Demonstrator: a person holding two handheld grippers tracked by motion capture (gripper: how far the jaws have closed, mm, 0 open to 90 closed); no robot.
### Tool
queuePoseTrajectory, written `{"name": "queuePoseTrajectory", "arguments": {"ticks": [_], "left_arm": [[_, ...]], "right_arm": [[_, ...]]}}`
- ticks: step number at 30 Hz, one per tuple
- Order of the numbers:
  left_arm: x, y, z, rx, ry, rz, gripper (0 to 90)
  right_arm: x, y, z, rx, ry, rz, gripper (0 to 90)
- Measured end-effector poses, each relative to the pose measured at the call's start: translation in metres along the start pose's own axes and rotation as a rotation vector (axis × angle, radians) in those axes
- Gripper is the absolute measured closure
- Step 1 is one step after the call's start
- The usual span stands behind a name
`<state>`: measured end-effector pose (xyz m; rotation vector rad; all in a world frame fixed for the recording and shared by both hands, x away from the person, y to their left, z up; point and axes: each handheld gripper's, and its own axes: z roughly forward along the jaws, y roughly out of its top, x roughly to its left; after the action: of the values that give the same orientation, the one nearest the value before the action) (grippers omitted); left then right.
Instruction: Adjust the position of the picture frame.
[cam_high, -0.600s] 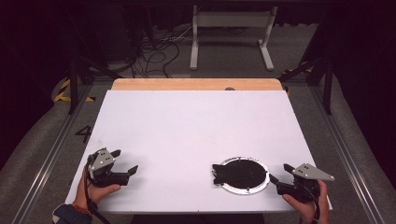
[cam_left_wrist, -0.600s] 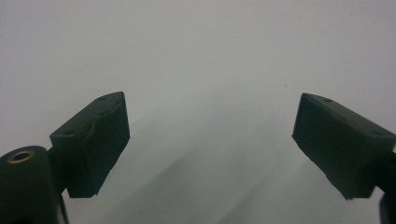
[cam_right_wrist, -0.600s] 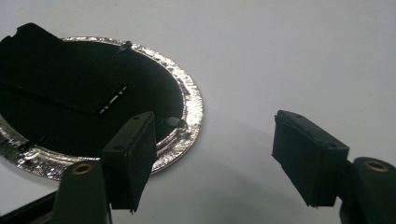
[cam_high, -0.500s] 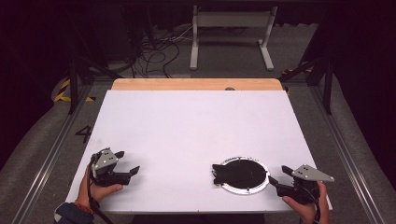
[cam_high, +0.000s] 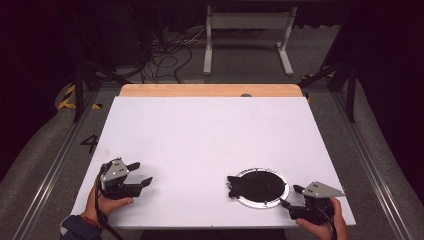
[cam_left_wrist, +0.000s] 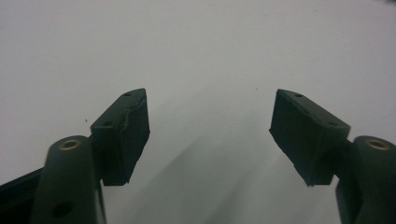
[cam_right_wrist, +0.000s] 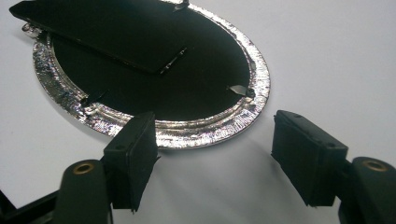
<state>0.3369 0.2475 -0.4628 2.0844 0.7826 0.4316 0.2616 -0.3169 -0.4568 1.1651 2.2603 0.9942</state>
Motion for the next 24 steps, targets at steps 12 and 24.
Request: {"name": "queuePoseTrajectory", "arguments": {"ticks": [12,24], "left_arm": [[-0.002,0.010,0.009,0.034,-0.026,0.047,72.8],[-0.011,0.029,0.027,0.037,-0.093,0.094,86.2]], "right_arm": [[-0.005,0.001,0.003,0.018,-0.020,0.020,43.2],[-0.001,0.015,0.016,0.016,-0.043,-0.002,72.1]]}}
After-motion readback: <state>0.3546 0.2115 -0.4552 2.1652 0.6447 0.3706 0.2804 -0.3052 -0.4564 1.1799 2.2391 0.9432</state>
